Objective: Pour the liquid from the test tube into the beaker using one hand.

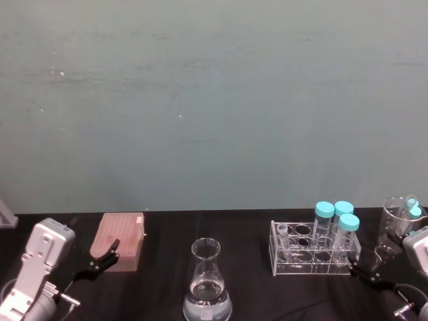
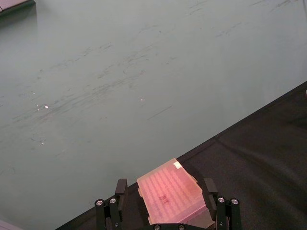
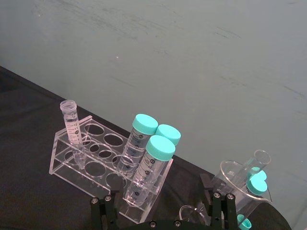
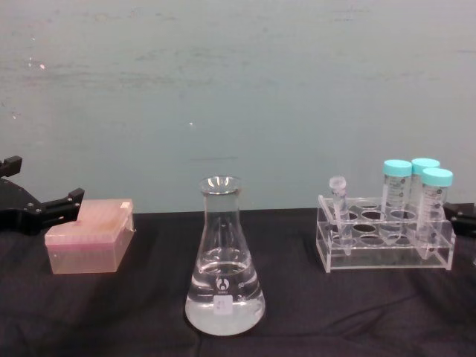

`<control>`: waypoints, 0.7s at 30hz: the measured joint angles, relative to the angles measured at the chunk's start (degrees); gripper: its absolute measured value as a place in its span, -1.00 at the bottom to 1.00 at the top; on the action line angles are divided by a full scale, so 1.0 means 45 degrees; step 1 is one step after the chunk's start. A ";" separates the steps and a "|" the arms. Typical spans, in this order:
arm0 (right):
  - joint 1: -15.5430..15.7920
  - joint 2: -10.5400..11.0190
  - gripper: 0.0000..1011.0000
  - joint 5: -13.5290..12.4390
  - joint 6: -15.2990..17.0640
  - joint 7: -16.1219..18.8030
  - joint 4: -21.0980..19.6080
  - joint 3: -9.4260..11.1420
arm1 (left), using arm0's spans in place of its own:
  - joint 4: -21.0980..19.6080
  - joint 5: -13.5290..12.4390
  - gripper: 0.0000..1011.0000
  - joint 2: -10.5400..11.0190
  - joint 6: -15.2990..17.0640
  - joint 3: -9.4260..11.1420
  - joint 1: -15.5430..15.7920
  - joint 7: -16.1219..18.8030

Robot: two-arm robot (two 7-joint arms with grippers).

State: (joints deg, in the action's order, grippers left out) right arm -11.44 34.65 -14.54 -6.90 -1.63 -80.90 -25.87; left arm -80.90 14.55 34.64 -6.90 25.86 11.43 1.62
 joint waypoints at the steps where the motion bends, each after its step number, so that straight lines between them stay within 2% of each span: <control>1: 0.0000 -0.0001 0.98 0.0000 0.0000 0.0000 0.0000 0.0000 | 0.0000 0.0000 0.98 0.0000 0.0000 0.0001 0.0000 0.0000; 21: 0.0000 0.0000 0.98 -0.0002 -0.0001 0.0000 0.0001 0.0001 | 0.0000 0.0000 0.98 0.0000 0.0000 0.0000 0.0000 0.0000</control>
State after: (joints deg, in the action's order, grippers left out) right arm -11.44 34.65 -14.55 -6.91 -1.62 -80.90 -25.86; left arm -80.90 14.55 34.65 -6.91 25.86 11.43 1.62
